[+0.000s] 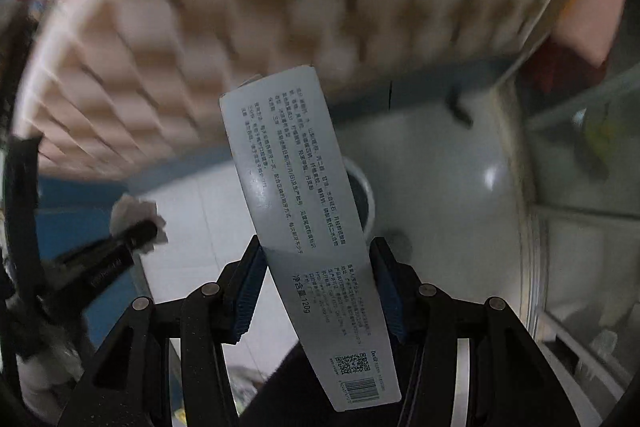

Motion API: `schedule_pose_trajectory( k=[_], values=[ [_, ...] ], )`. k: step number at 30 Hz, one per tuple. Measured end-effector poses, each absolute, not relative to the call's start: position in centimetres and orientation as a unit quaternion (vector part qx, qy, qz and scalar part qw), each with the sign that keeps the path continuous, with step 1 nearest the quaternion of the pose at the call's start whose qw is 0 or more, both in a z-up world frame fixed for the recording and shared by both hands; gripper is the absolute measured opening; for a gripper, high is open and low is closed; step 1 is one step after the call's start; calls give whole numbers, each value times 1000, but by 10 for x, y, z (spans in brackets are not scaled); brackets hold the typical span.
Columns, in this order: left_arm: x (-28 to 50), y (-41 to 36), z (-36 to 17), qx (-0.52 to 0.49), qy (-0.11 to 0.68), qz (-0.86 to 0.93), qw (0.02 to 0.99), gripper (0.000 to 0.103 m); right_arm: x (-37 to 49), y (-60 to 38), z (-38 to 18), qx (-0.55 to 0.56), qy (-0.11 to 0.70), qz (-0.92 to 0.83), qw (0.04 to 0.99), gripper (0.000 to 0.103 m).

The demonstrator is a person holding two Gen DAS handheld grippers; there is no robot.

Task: Collect trash
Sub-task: 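Carry both items down to the trash bin and open both tools to drop them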

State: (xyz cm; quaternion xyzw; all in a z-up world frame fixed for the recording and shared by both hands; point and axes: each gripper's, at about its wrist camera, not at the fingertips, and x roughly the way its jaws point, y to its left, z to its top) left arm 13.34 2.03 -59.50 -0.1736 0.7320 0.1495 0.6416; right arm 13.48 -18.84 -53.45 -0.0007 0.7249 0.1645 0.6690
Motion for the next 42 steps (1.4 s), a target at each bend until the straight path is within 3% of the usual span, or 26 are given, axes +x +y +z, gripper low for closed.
schedule_pose_trajectory(
  k=[8, 12, 15, 19, 21, 22, 23, 24, 25, 27, 29, 35, 42],
  values=[
    [117, 24, -785, -200, 773, 144, 585, 8, 98, -176, -774, 13, 806, 146, 573, 54],
    [112, 24, -833, -233, 780, 131, 566, 8, 94, -171, -840, 12, 822, 143, 552, 54],
    [117, 23, -847, -246, 781, 121, 561, 15, 95, -166, -868, 8, 826, 142, 546, 54],
    [122, 20, -849, -245, 785, 106, 559, 22, 103, -167, -890, 7, 835, 143, 531, 54],
    [122, 21, -846, -245, 785, 107, 558, 48, 105, -166, -892, 2, 843, 139, 520, 56],
    [122, 23, -843, -245, 782, 109, 563, 75, 107, -165, -892, 3, 845, 140, 517, 60],
    [123, 25, -838, -243, 775, 111, 572, 95, 108, -165, -890, 5, 845, 142, 515, 72],
    [123, 27, -832, -238, 770, 115, 581, 100, 107, -165, -890, 3, 845, 142, 516, 79],
    [122, 29, -828, -233, 767, 117, 586, 101, 110, -167, -889, 0, 843, 141, 518, 86],
    [122, 32, -823, -225, 767, 123, 589, 101, 116, -171, -883, -13, 839, 141, 525, 90],
    [119, 35, -815, -212, 765, 135, 592, 101, 117, -171, -879, -19, 838, 138, 527, 103],
    [109, 38, -791, -185, 757, 166, 604, 101, 115, -169, -862, -44, 829, 137, 540, 103],
    [86, 32, -711, -170, 740, 202, 619, 101, 112, -173, -802, -71, 816, 132, 558, 103]
  ],
)
